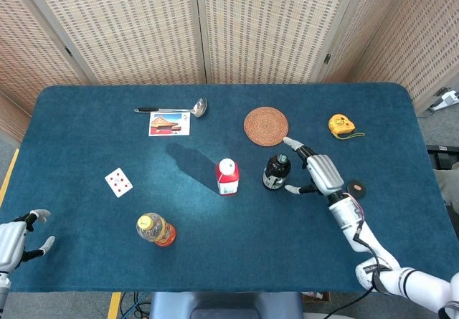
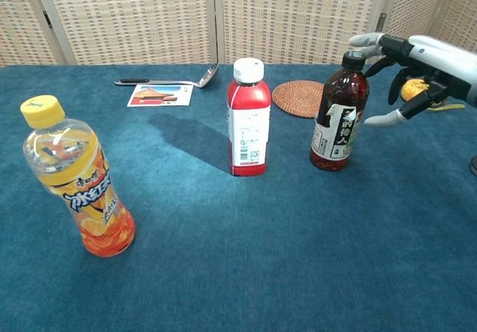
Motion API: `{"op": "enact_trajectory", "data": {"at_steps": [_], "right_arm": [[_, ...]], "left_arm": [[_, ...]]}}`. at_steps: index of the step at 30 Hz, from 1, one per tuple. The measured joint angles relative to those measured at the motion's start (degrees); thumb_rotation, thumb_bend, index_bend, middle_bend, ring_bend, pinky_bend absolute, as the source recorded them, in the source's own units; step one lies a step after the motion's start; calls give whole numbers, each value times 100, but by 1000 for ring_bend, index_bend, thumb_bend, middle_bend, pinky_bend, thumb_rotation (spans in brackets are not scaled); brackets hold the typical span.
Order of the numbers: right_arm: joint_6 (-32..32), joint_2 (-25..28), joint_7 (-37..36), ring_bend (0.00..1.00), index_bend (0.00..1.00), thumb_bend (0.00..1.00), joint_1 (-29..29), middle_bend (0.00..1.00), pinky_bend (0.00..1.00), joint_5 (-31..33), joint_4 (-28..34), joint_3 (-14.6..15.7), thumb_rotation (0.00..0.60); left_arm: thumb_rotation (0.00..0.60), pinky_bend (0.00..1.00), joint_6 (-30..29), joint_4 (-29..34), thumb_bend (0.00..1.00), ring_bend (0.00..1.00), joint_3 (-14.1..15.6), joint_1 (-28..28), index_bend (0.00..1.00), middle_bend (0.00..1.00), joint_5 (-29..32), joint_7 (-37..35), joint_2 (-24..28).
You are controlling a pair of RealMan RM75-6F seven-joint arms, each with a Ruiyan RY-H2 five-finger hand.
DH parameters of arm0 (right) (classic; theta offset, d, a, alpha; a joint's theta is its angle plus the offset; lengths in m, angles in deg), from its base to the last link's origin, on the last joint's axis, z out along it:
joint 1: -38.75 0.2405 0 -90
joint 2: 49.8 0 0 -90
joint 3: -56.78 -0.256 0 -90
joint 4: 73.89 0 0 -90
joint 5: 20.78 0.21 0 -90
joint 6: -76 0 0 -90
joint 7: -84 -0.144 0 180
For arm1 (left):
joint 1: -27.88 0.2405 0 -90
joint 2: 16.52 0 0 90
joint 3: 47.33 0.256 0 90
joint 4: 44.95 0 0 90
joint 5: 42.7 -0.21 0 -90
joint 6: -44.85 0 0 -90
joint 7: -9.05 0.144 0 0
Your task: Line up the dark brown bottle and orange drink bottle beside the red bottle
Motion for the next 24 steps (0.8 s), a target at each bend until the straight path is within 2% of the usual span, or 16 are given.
{"op": "enact_trajectory", "data": {"at_steps": [5, 11, 14, 20, 24], "right_arm": [[423, 744, 804, 198, 5, 0, -396, 173, 490, -5, 968, 116, 600], [1047, 1622, 1438, 197, 139, 0, -1014, 213, 490, -338, 1892, 541, 600], [1428, 1877, 1672, 197, 168, 0, -1328, 224, 490, -654, 2119, 790, 600], [2185, 2030, 1983, 198, 190, 0, -1912, 240, 490, -1181, 2227, 1135, 600], [2575, 2049, 1929, 199, 189, 0, -2225, 244, 490, -1405, 2067, 1273, 600]], "left_arm": [[600, 632, -26, 6, 253, 459, 15, -6, 504, 395, -64, 52, -38], [600, 632, -95, -29, 253, 461, 19, -10, 440, 391, -151, 69, -107], [600, 631, -170, -36, 253, 461, 12, 0, 415, 385, -207, 55, -128], [600, 632, -347, 4, 249, 458, 16, 28, 374, 381, -416, -48, -139], [600, 625, -377, 98, 133, 415, 53, 24, 256, 355, -582, -303, -104]]}}
